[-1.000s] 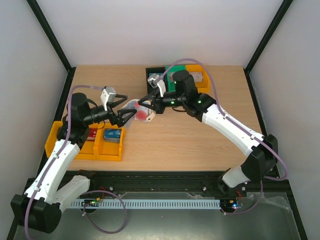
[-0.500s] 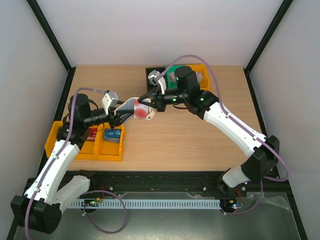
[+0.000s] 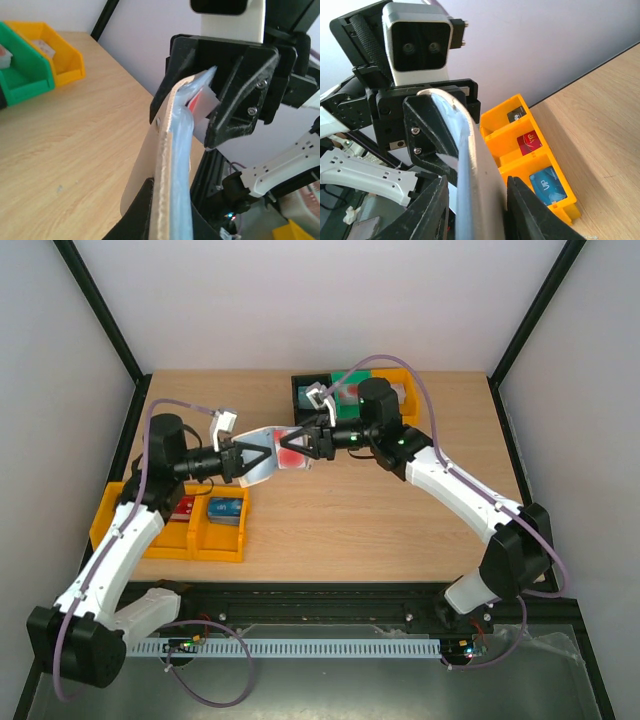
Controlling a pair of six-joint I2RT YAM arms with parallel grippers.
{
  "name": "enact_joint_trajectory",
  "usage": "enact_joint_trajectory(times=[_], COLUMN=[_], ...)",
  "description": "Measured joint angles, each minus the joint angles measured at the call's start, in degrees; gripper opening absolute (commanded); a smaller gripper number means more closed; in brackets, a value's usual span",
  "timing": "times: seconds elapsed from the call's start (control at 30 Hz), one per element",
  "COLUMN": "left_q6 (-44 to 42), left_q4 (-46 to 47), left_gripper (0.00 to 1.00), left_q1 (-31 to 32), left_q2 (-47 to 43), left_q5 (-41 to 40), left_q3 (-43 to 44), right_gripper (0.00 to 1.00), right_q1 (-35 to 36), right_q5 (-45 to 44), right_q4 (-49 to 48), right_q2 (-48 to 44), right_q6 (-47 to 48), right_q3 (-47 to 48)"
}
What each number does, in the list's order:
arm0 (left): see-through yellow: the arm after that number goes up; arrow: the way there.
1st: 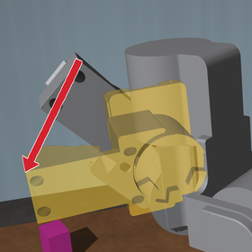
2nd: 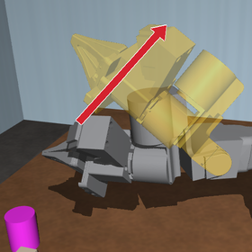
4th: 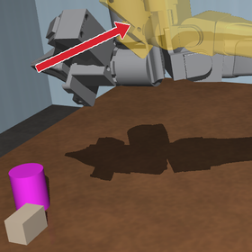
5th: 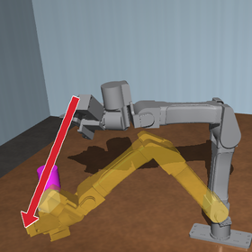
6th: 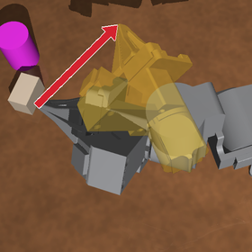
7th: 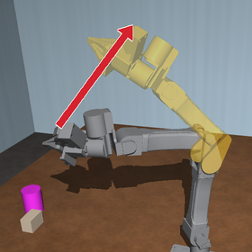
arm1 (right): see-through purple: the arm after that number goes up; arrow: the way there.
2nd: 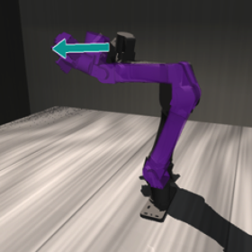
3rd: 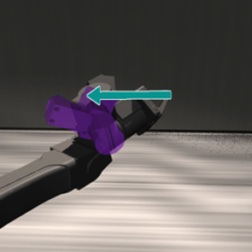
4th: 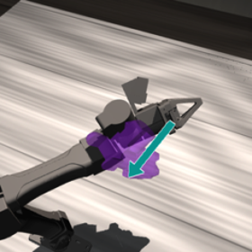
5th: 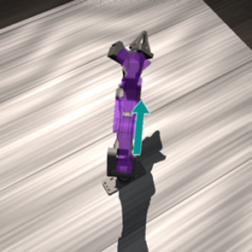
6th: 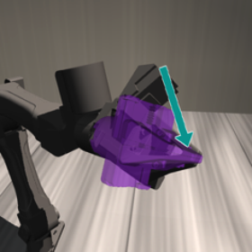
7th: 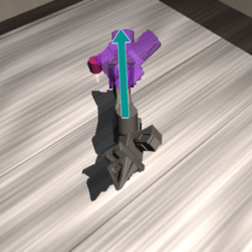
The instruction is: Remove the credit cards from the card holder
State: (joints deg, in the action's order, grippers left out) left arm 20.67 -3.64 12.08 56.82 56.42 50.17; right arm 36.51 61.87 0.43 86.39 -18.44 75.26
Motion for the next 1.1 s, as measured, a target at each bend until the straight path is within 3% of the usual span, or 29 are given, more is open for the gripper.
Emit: enact_joint_trajectory(times=[0.23,0.5,0.63,0.73,0.83,0.93,1.1], left_q6=[4.98,6.12,6.12,6.10,5.68,3.91,-0.07], left_q4=[-0.70,-0.63,0.83,1.16,0.87,-0.85,-4.68], left_gripper=[0.02,0.02,0.02,0.03,0.36,0.62,0.75], left_q1=[-1.16,-3.06,-4.22,-4.37,-4.35,-4.39,-5.05], left_q2=[2.43,2.43,2.40,2.40,2.40,2.36,1.60], left_q5=[3.19,6.51,6.86,7.13,6.69,2.36,-12.96], left_q3=[1.31,1.31,1.33,1.33,1.33,1.53,2.27], right_gripper=[0.34,0.25,0.03,0.02,0.02,0.02,0.02], right_q1=[-0.46,-0.83,-1.60,-1.70,-1.75,-1.79,-1.77], right_q5=[1.20,2.29,3.15,3.78,3.93,3.54,-4.81], right_q4=[-5.27,-6.71,-5.18,-4.50,-4.42,-4.15,3.82], right_q2=[0.26,0.15,-0.17,-0.20,-0.22,-0.24,0.02], right_q6=[-3.37,-4.07,-4.04,-4.11,-4.15,-4.33,-4.04], right_q3=[-2.47,-3.13,-3.96,-4.07,-4.07,-4.07,-2.01])
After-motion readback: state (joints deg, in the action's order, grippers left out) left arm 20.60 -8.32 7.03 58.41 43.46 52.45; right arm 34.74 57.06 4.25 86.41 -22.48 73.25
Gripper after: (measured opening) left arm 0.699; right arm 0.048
